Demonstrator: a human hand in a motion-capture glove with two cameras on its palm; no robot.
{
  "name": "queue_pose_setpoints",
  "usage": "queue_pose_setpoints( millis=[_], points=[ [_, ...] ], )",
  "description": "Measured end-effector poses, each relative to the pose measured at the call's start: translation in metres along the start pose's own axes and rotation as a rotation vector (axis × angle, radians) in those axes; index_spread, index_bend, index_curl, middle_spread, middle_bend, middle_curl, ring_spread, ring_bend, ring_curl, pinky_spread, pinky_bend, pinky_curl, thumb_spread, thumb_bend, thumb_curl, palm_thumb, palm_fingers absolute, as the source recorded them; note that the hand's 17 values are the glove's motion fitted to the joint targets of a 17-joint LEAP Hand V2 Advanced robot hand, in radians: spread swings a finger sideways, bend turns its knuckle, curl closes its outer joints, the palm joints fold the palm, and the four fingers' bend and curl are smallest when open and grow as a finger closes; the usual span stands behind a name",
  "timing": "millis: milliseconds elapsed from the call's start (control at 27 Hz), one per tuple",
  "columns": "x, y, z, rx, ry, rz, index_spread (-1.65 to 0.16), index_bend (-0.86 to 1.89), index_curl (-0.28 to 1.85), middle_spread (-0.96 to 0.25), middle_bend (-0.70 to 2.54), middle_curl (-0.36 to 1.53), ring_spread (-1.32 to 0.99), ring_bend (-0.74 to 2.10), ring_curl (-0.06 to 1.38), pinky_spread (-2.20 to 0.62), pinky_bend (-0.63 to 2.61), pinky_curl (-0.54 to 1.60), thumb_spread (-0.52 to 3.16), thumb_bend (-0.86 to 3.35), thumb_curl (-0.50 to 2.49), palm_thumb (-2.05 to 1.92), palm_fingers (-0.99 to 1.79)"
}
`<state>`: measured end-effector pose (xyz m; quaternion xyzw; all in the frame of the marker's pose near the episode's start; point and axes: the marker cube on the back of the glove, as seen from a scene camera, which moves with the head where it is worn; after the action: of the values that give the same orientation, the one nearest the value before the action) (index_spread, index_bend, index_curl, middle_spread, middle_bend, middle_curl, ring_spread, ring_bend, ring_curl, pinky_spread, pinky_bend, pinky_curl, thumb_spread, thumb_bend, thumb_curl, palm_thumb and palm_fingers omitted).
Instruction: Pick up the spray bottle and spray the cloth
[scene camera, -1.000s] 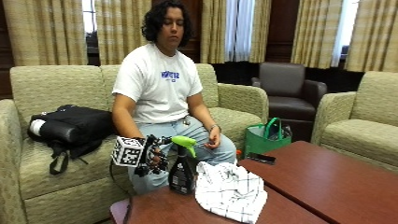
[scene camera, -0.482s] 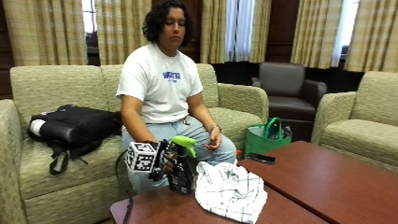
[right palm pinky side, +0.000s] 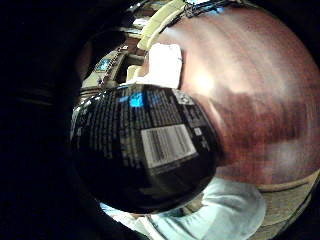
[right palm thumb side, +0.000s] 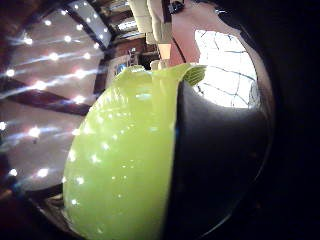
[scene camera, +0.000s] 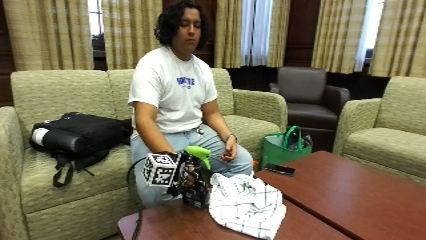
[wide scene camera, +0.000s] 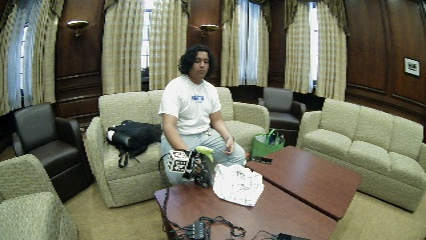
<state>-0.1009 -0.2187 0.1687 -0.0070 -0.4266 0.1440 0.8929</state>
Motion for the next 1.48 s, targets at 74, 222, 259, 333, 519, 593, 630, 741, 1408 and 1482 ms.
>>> queue_pose_setpoints(
  millis=[74, 222, 259, 333, 519, 593, 630, 741, 1408, 1482],
  points=[
    [0.0, -0.004, 0.003, -0.005, -0.001, -0.007, -0.39, 0.08, 0.13, -0.13, 0.34, 0.38, -0.14, 0.52, 0.32, 0.14, 0.44, 0.36, 0.88, -0.03, 0.35, 0.72, 0.24],
    [0.0, -0.013, 0.008, -0.004, -0.005, -0.026, -0.39, 0.08, 0.12, -0.13, 0.34, 0.38, -0.14, 0.53, 0.32, 0.14, 0.45, 0.36, 0.88, -0.03, 0.35, 0.72, 0.24],
    [-0.001, -0.015, 0.009, -0.002, -0.007, -0.028, -0.39, 0.08, 0.12, -0.13, 0.35, 0.38, -0.14, 0.53, 0.32, 0.14, 0.45, 0.36, 0.88, -0.03, 0.35, 0.72, 0.24],
    [-0.002, -0.02, 0.01, 0.006, -0.012, -0.027, -0.39, 0.08, 0.12, -0.13, 0.35, 0.38, -0.15, 0.54, 0.32, 0.13, 0.46, 0.36, 0.88, -0.03, 0.35, 0.72, 0.24],
    [-0.005, -0.03, 0.014, 0.029, -0.014, -0.034, -0.39, 0.11, 0.13, -0.14, 0.32, 0.37, -0.18, 0.54, 0.32, 0.11, 0.46, 0.36, 0.88, -0.02, 0.35, 0.73, 0.27],
    [-0.006, -0.035, 0.015, 0.033, -0.015, -0.033, -0.38, 0.11, 0.14, -0.15, 0.31, 0.37, -0.2, 0.55, 0.32, 0.09, 0.47, 0.36, 0.89, -0.01, 0.36, 0.75, 0.28],
    [-0.007, -0.037, 0.015, 0.033, -0.015, -0.034, -0.38, 0.12, 0.14, -0.15, 0.3, 0.36, -0.2, 0.55, 0.32, 0.09, 0.47, 0.36, 0.9, -0.01, 0.36, 0.76, 0.29],
    [-0.009, -0.044, 0.016, 0.039, -0.017, -0.045, -0.36, 0.11, 0.15, -0.14, 0.29, 0.36, -0.21, 0.57, 0.33, 0.07, 0.46, 0.36, 0.91, -0.01, 0.37, 0.78, 0.32],
    [-0.016, -0.057, 0.02, 0.071, 0.002, -0.045, -0.28, 0.1, 0.17, -0.09, 0.21, 0.35, -0.2, 0.71, 0.35, -0.03, 0.48, 0.35, 1.02, 0.03, 0.48, 0.96, 0.66],
    [-0.017, -0.058, 0.019, 0.074, 0.009, -0.047, -0.28, 0.12, 0.18, -0.08, 0.2, 0.36, -0.2, 0.71, 0.35, -0.04, 0.47, 0.35, 1.03, 0.02, 0.48, 0.96, 0.7]
  ],
)
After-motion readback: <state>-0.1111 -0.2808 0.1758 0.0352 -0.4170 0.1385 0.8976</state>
